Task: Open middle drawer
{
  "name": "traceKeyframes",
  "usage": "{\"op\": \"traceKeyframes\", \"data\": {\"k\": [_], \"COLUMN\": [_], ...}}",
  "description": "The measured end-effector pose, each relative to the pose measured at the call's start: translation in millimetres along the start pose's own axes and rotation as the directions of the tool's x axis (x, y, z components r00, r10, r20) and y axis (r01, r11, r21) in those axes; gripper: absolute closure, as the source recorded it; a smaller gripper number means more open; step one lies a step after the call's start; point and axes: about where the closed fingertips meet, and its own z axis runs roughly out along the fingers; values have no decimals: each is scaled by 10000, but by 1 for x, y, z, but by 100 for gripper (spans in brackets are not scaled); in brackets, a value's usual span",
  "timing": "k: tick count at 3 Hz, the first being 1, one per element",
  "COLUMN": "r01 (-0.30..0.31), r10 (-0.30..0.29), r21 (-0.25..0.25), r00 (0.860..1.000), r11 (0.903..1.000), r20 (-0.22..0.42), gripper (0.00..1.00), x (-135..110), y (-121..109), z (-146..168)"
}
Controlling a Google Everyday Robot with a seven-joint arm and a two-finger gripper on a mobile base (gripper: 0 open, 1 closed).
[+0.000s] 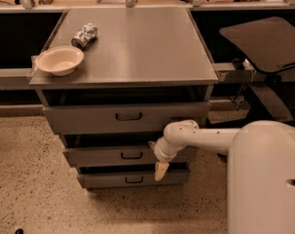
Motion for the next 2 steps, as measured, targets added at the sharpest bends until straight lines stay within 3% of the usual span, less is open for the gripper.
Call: {"op": "traceKeyframes", "data": {"k": [2], "r01": [-178], "r10": [176], "r21": [-104], "r00": [9997], "r11": [9998], "r20": [-184], "gripper": [0], "x": [1], "y": [2], "z": [2]}}
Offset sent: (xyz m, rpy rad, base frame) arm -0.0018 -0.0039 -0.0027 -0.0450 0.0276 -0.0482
